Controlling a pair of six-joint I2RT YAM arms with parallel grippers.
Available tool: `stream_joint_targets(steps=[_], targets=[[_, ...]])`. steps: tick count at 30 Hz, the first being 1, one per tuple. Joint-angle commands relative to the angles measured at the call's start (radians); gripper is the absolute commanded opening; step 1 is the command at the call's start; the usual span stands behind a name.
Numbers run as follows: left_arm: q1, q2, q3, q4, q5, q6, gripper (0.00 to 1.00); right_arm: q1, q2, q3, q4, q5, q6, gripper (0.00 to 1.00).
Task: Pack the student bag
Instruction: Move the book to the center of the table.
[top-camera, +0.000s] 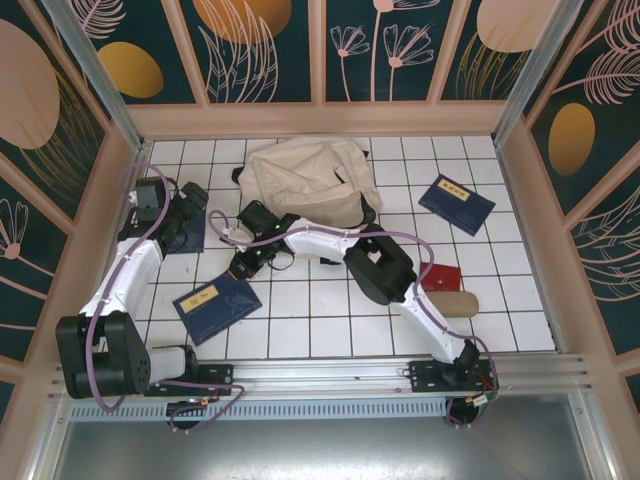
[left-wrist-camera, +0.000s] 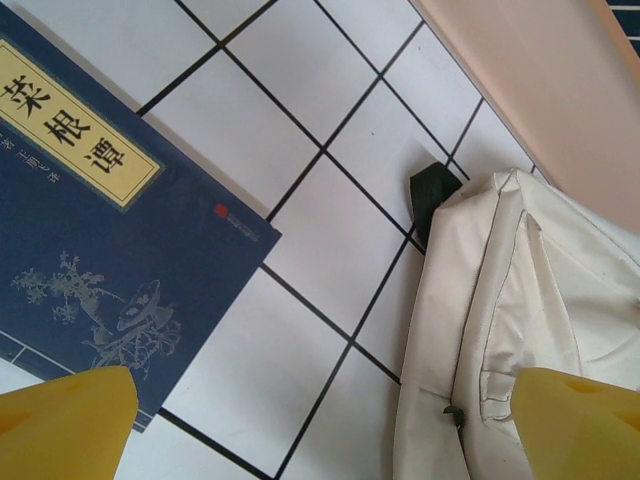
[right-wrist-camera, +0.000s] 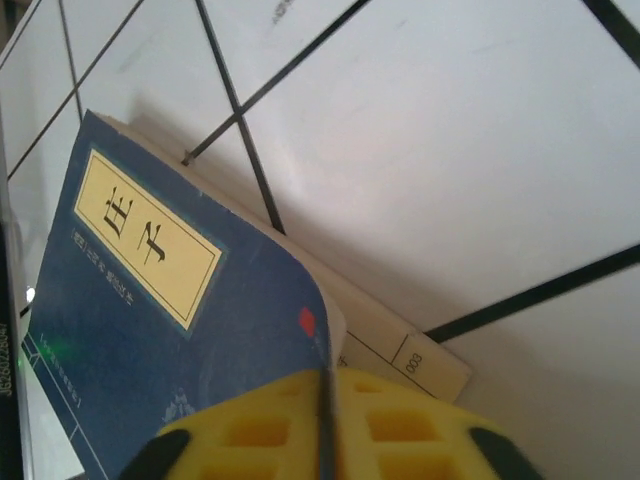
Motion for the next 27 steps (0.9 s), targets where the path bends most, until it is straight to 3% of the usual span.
stream_joint_targets(steps=[1, 7, 14, 20, 27], targets=[[0.006, -0.002, -0.007, 0.013, 0.020, -0.007, 0.96, -0.006, -0.114, -0.065, 0.059, 0.074, 0.003, 0.04], [0.006, -0.008, -0.019, 0.015, 0.066, -0.005, 0.97, -0.052, -0.288, -0.271, 0.224, 0.226, 0.144, 0.00], [0.004, -0.038, -0.062, 0.024, 0.125, -0.043, 0.97, -0.123, -0.354, -0.430, 0.256, 0.460, 0.404, 0.00], [-0.019, -0.077, -0.159, 0.052, 0.201, -0.131, 0.97, -0.207, -0.325, -0.471, 0.216, 0.505, 0.593, 0.00], [-0.121, -0.120, -0.280, 0.083, 0.176, -0.254, 0.96, -0.243, -0.284, -0.453, 0.188, 0.455, 0.653, 0.00]])
